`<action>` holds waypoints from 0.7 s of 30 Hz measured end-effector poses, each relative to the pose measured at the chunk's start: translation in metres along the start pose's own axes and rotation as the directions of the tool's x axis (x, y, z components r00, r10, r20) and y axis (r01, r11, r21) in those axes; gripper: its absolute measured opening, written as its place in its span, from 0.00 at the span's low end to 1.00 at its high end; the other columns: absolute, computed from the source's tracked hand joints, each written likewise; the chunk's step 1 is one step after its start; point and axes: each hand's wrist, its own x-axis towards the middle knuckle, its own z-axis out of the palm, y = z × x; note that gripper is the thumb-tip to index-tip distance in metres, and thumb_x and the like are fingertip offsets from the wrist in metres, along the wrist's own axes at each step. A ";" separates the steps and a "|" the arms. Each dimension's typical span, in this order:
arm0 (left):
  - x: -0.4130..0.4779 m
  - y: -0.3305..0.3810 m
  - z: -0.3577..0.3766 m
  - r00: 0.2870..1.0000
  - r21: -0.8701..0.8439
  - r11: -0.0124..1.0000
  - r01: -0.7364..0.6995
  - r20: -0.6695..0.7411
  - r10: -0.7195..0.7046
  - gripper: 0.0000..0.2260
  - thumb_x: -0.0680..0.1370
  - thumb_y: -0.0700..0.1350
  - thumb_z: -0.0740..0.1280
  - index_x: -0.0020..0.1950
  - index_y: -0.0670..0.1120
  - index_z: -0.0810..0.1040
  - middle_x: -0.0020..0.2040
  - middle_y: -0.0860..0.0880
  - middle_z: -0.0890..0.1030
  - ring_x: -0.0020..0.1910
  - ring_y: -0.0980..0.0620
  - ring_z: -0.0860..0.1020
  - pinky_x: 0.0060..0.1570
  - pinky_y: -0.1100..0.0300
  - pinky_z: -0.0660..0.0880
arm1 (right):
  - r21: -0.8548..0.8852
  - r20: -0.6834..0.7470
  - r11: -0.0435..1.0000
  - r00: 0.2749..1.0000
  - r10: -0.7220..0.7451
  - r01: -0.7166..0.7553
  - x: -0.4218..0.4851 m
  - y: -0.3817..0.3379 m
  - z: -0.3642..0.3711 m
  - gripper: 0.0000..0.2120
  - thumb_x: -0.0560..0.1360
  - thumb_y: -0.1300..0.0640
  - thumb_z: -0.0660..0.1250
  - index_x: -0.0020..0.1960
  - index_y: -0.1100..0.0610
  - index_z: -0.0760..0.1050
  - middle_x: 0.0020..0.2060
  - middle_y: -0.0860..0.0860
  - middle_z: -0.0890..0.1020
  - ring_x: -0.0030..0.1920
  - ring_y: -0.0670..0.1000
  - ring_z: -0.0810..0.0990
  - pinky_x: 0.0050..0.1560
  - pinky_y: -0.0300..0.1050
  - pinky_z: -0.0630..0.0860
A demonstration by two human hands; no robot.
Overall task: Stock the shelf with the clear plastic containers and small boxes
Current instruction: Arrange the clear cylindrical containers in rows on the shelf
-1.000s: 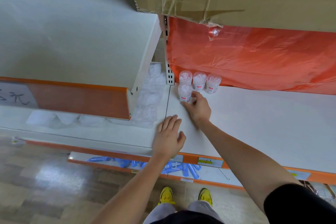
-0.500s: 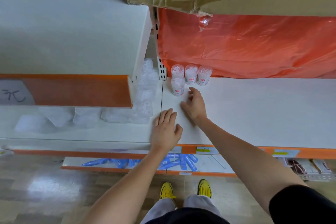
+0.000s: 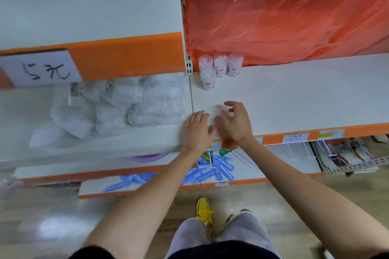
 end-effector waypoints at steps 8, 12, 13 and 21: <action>-0.053 -0.034 -0.047 0.987 0.016 1.000 -0.026 -0.159 0.028 0.13 0.77 0.47 0.65 0.59 0.43 0.79 0.57 0.47 0.80 0.58 0.47 0.76 0.61 0.55 0.68 | 0.006 0.048 0.991 0.990 -0.133 0.133 -0.015 -0.047 0.013 0.17 0.77 0.61 0.65 0.66 0.58 0.73 0.62 0.55 0.75 0.57 0.53 0.77 0.56 0.43 0.72; -0.087 -0.063 -0.075 0.975 0.091 0.995 0.028 -0.224 -0.006 0.17 0.75 0.53 0.59 0.53 0.44 0.80 0.51 0.48 0.82 0.53 0.47 0.77 0.56 0.54 0.69 | 0.067 0.084 0.985 0.982 -0.166 0.161 -0.030 -0.074 0.030 0.16 0.77 0.61 0.65 0.65 0.58 0.73 0.62 0.54 0.75 0.56 0.51 0.77 0.53 0.40 0.70; -0.095 -0.070 -0.082 0.964 0.108 0.993 0.041 -0.265 -0.011 0.18 0.75 0.53 0.58 0.52 0.44 0.80 0.50 0.48 0.82 0.52 0.46 0.78 0.55 0.56 0.68 | 0.094 0.090 0.982 0.981 -0.171 0.163 -0.034 -0.081 0.036 0.16 0.77 0.61 0.65 0.65 0.58 0.73 0.62 0.54 0.75 0.56 0.51 0.77 0.52 0.38 0.69; -0.120 -0.124 -0.147 0.887 0.098 0.973 0.211 -0.437 -0.148 0.11 0.75 0.47 0.64 0.52 0.43 0.81 0.50 0.45 0.82 0.52 0.42 0.78 0.55 0.52 0.69 | 0.159 0.129 0.962 0.961 -0.243 0.222 -0.054 -0.132 0.059 0.15 0.77 0.60 0.65 0.63 0.57 0.75 0.62 0.54 0.75 0.56 0.51 0.77 0.52 0.38 0.70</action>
